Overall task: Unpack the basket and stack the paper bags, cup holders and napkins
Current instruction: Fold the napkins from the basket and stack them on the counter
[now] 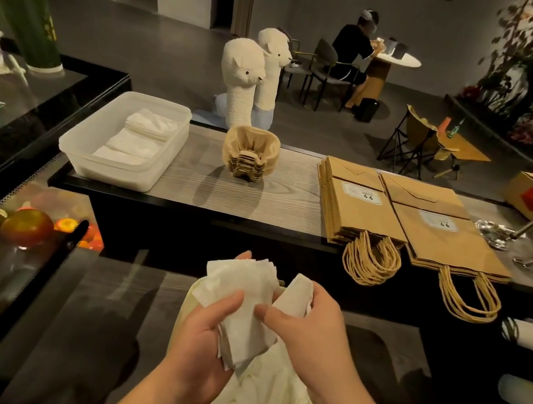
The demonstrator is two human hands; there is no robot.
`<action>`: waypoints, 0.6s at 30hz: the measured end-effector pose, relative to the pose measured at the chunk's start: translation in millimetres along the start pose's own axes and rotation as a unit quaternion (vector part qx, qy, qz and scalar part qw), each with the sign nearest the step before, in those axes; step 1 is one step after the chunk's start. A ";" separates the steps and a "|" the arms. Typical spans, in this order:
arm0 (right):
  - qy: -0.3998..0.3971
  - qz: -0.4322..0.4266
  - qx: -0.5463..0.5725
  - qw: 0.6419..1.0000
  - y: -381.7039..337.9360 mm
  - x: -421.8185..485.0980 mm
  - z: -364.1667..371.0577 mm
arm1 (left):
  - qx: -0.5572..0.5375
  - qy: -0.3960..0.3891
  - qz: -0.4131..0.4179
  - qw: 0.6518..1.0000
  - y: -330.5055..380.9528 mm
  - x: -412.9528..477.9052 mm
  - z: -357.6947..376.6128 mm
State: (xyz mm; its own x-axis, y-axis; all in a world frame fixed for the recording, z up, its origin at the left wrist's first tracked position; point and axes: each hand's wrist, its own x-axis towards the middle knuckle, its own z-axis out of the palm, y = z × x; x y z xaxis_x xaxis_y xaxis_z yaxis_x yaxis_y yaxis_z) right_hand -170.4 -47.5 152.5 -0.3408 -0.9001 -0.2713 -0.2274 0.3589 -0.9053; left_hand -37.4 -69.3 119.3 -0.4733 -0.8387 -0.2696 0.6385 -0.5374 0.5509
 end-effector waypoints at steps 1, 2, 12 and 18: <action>-0.004 0.009 0.015 1.000 1.1 0.3 3.3 | 0.001 0.012 0.000 1.000 -0.7 -0.6 -1.6; -0.007 0.017 0.028 0.999 1.9 0.5 6.6 | -0.004 0.025 -0.001 1.000 -1.1 -0.8 -2.7; 0.012 0.046 0.116 0.992 1.9 15.2 10.5 | -0.147 0.065 -0.036 0.986 15.4 -9.5 -26.9; -0.041 0.062 0.200 0.977 -7.7 32.4 -11.1 | -0.223 0.042 -0.005 0.974 27.4 -11.7 -30.7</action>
State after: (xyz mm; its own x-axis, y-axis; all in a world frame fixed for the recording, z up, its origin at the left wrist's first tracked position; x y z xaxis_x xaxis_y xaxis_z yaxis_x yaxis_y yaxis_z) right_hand -189.8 -76.7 154.4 -0.2643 -0.8786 -0.3978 0.1920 0.3562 -0.9145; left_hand 4.3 -76.9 113.3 -0.4410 -0.8280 -0.3463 0.8437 -0.5141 0.1547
